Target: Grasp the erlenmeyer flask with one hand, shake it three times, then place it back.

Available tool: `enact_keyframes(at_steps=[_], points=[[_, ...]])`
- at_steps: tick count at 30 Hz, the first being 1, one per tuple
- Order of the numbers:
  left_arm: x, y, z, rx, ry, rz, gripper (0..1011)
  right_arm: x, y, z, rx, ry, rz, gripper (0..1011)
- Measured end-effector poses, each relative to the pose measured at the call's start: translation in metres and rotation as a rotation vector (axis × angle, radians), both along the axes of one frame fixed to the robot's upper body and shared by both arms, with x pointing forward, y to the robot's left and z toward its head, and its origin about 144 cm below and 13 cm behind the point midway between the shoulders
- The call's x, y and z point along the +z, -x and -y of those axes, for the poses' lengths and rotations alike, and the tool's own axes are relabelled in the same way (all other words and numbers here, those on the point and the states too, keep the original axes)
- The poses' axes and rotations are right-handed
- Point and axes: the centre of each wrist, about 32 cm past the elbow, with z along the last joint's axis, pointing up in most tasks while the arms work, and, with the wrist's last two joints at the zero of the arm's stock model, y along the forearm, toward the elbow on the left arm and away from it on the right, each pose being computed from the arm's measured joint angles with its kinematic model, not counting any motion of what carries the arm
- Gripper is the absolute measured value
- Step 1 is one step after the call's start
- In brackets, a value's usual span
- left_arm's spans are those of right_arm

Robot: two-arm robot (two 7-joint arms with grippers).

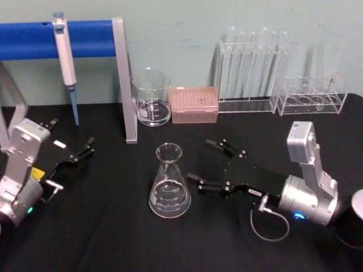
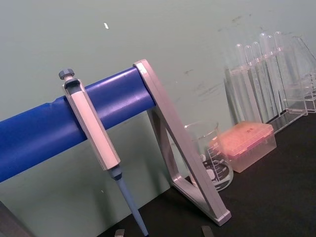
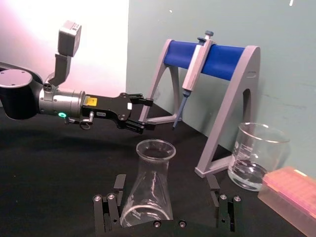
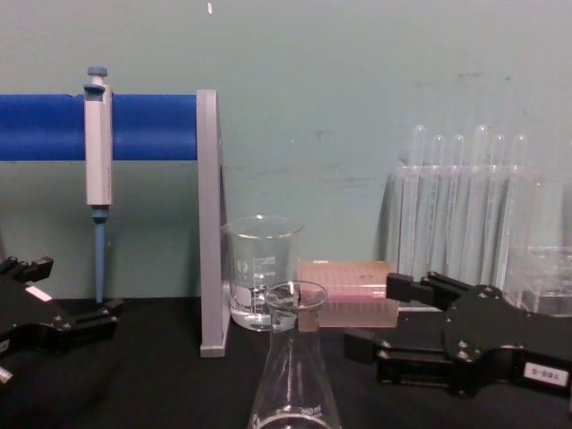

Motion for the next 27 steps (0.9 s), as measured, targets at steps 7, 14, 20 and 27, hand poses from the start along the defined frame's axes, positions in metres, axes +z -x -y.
enact_keyframes(at_steps=[7,14,20,27], points=[[0.0,0.0,0.0,0.0,0.0,0.0,1001,0.0,-0.007,-0.009,0.024,-0.006,-0.005,1003],[0.0,0.0,0.0,0.0,0.0,0.0,1001,-0.002,-0.013,-0.017,0.034,-0.009,-0.01,1003],[0.0,0.0,0.0,0.0,0.0,0.0,1001,-0.002,-0.02,-0.024,0.046,-0.005,-0.011,1003],[0.0,0.0,0.0,0.0,0.0,0.0,1001,-0.003,-0.026,-0.032,0.067,0.001,-0.016,1003]])
